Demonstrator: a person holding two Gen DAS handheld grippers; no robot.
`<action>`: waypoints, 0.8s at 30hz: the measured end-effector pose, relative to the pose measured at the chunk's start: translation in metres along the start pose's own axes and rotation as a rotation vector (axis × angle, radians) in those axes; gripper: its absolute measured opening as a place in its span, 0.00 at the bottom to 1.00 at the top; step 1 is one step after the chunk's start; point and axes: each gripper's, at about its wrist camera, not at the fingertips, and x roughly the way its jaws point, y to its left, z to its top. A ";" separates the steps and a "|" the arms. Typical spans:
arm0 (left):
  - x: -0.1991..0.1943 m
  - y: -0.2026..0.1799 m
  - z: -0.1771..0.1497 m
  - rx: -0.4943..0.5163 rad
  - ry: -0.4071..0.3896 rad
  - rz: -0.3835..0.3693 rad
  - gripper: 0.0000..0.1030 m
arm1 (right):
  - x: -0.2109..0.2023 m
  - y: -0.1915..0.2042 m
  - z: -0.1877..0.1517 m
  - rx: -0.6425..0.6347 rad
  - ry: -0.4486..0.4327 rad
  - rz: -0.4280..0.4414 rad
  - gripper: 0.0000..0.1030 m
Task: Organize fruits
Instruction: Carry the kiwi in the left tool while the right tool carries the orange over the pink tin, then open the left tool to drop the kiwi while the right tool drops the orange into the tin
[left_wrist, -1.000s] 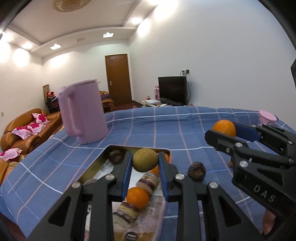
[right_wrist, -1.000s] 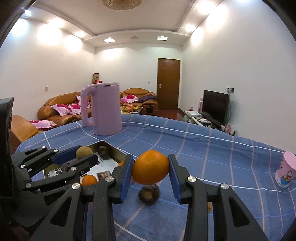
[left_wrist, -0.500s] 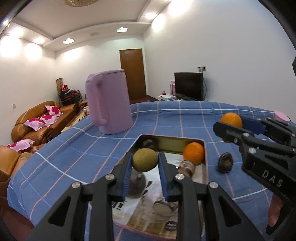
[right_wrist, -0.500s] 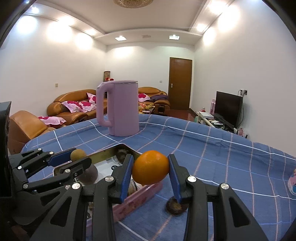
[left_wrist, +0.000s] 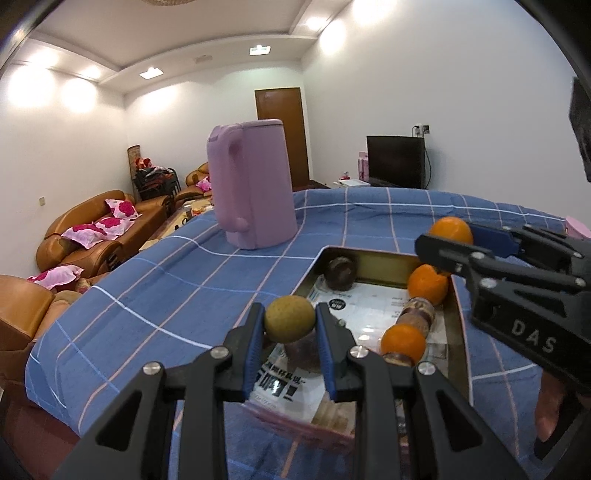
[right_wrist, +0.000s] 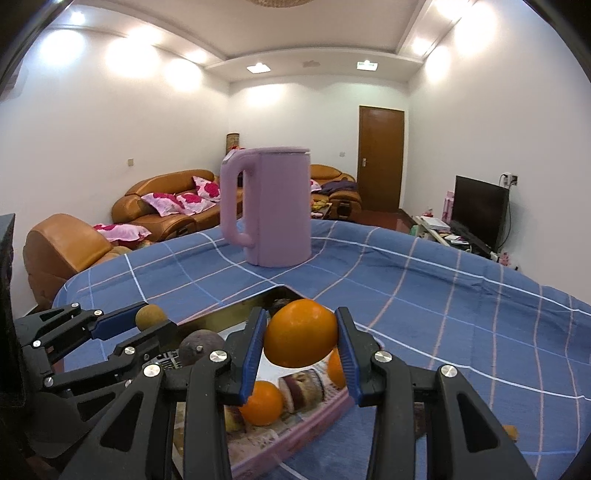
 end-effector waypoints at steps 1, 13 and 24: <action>0.001 0.001 -0.001 -0.001 0.004 0.002 0.29 | 0.002 0.002 0.000 -0.002 0.005 0.003 0.39; 0.017 0.004 -0.011 0.004 0.056 0.009 0.29 | 0.031 0.014 -0.010 -0.007 0.110 0.042 0.39; 0.016 0.005 -0.014 0.009 0.071 0.017 0.47 | 0.044 0.020 -0.013 -0.020 0.189 0.076 0.39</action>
